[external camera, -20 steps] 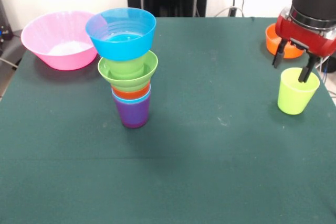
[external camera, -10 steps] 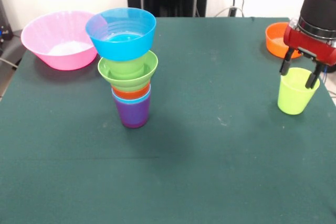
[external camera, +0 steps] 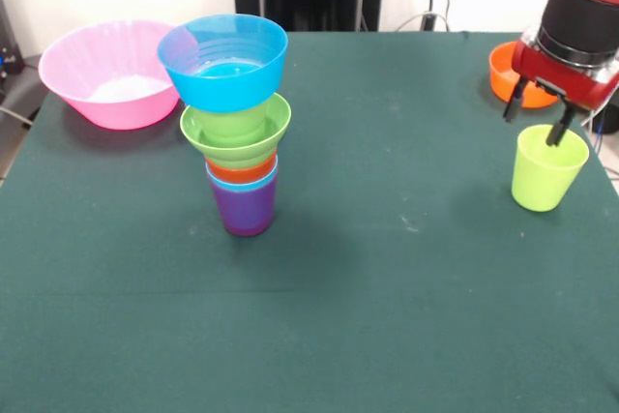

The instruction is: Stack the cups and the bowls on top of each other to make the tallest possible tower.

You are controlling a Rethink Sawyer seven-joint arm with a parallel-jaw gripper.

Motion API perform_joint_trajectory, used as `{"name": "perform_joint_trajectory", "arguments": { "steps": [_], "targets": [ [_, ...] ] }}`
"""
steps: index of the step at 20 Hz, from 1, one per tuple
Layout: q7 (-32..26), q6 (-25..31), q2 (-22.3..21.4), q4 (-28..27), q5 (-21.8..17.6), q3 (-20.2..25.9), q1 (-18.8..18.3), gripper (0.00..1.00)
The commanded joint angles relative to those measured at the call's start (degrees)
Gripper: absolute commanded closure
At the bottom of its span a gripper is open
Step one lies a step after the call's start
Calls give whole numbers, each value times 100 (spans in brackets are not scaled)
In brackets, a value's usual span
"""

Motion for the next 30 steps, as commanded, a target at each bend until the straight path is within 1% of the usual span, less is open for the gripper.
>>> {"name": "perform_joint_trajectory", "arguments": {
  "steps": [1,4,8,12,20,23,26,30],
  "targets": [
    [151,-78,-292,726,-172,406,66,0],
    [139,-194,-291,807,-161,460,41,0],
    [336,-678,100,710,-129,537,130,0],
    [590,-1010,303,666,-30,541,263,0],
    [627,-1243,559,554,-12,387,407,0],
    [662,-1392,634,591,9,370,482,0],
    [671,-1363,716,577,13,307,543,0],
    [683,-1552,800,700,10,265,587,0]
  ]
}}
